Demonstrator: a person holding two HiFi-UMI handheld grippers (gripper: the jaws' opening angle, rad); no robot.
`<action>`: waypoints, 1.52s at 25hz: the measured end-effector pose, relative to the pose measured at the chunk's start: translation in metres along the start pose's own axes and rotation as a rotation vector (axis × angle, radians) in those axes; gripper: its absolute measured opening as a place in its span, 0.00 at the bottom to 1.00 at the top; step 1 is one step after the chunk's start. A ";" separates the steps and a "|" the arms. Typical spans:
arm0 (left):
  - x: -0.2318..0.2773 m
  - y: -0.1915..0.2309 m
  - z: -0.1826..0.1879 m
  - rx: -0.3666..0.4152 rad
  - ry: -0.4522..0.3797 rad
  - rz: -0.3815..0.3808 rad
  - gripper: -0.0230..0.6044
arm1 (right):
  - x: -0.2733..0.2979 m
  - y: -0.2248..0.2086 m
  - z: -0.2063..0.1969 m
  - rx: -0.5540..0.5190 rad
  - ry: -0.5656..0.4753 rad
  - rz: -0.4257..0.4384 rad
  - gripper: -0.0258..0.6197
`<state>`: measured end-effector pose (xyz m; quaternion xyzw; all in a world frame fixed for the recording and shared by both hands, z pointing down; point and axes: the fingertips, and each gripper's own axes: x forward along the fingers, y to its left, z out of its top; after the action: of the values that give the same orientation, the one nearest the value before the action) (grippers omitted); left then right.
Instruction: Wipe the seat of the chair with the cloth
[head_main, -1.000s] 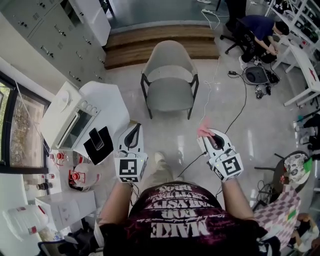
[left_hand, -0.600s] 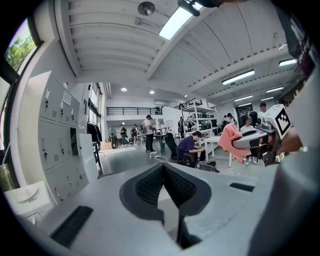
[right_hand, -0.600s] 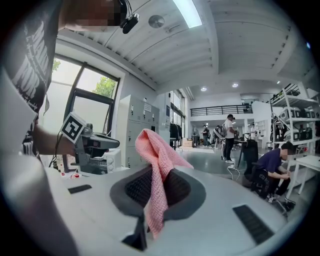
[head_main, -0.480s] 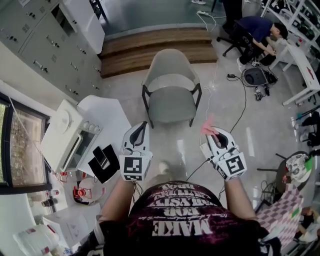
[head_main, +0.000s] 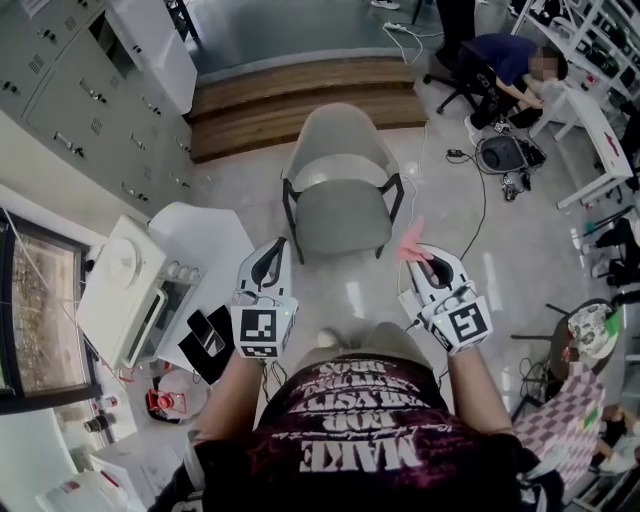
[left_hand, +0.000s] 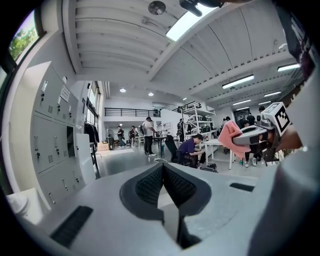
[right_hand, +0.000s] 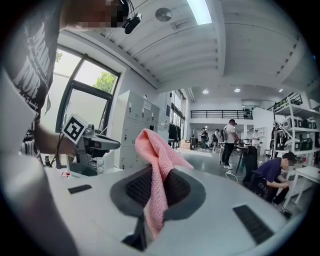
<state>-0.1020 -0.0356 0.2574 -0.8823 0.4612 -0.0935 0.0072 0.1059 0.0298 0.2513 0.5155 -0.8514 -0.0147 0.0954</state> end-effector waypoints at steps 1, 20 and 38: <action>0.000 0.004 -0.003 0.000 0.012 0.004 0.04 | 0.004 -0.001 -0.001 0.003 0.001 0.001 0.09; 0.053 0.054 -0.023 -0.028 0.074 0.131 0.05 | 0.101 -0.032 -0.033 0.066 0.022 0.140 0.09; 0.183 0.081 -0.057 -0.039 0.153 0.148 0.04 | 0.216 -0.110 -0.113 0.137 0.117 0.238 0.09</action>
<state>-0.0753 -0.2269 0.3342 -0.8359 0.5263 -0.1510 -0.0384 0.1250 -0.2035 0.3804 0.4161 -0.8986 0.0848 0.1106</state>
